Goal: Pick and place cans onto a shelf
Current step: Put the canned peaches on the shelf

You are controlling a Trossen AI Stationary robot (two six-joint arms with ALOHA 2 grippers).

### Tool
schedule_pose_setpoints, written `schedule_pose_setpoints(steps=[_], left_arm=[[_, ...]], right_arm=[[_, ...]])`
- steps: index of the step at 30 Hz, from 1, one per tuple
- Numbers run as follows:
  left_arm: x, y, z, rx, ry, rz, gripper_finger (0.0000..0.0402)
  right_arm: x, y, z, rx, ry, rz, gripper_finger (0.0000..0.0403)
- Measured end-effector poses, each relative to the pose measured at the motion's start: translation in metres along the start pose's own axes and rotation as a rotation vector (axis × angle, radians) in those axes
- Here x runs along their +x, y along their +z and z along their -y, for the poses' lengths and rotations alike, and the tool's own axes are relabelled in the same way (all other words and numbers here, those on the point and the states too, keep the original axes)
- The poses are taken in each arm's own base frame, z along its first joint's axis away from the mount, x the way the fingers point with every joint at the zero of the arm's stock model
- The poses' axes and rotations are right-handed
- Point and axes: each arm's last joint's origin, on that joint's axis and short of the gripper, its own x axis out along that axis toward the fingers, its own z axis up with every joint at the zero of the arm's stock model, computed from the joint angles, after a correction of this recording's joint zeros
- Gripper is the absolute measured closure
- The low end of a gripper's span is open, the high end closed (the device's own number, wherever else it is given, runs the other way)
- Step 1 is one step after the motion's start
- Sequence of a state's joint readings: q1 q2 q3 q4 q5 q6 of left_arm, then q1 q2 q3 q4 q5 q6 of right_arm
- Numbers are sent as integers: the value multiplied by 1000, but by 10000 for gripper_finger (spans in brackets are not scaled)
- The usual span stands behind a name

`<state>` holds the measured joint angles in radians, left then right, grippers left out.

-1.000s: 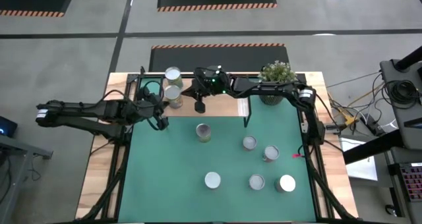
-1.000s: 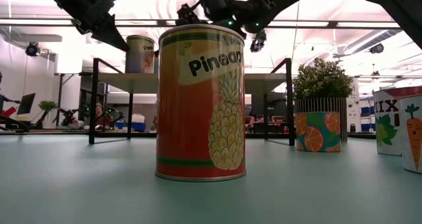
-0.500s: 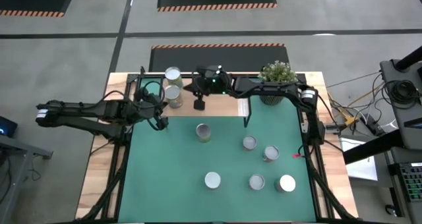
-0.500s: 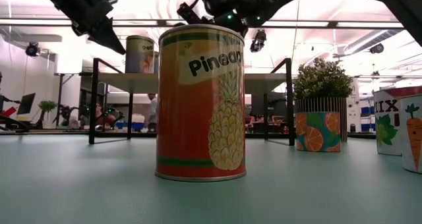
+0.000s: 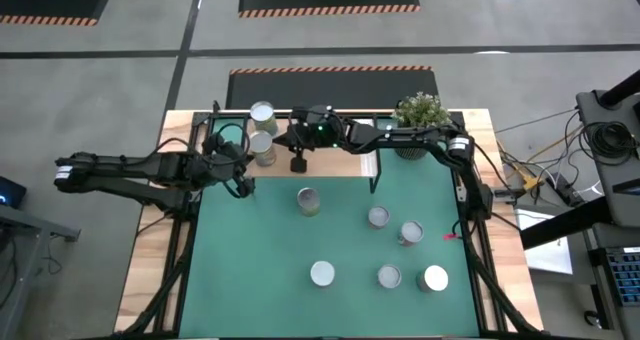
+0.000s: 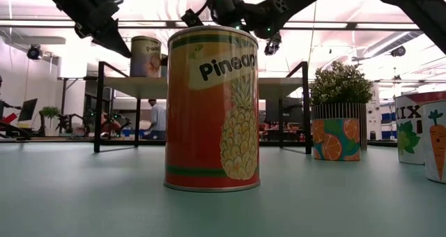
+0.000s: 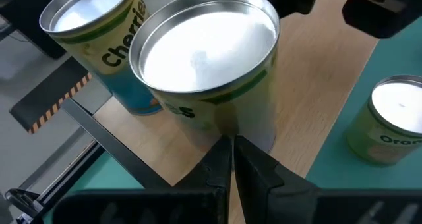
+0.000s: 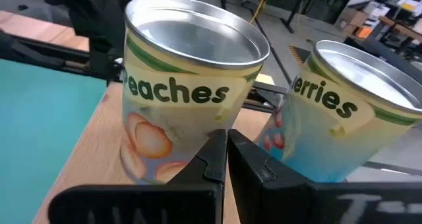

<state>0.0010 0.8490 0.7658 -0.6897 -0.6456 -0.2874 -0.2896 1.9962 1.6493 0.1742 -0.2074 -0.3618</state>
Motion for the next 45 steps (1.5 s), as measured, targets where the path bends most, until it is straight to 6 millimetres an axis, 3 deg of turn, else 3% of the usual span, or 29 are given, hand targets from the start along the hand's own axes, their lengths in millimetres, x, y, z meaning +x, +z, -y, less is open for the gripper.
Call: schedule_pose_setpoints(steps=[7, 24, 33, 39, 45], left_arm=[[0, 0, 0, -4, 4, 1, 402], [0, 1, -3, -59, 124, 42, 402], [-5, 1, 9, -76, -198, -9, 402], [1, 2, 11, -72, -115, 20, 402], [0, 4, 6, -88, 31, 73, 402]], right_arm=[[-8, 8, -4, -1, 27, -35, 394], [-19, 7, -9, 10, 70, -159, 394], [-59, 26, -7, -39, 8, -271, 394], [-82, 26, -14, -34, 19, -263, 394], [-97, 13, -23, -7, 21, -275, 394]])
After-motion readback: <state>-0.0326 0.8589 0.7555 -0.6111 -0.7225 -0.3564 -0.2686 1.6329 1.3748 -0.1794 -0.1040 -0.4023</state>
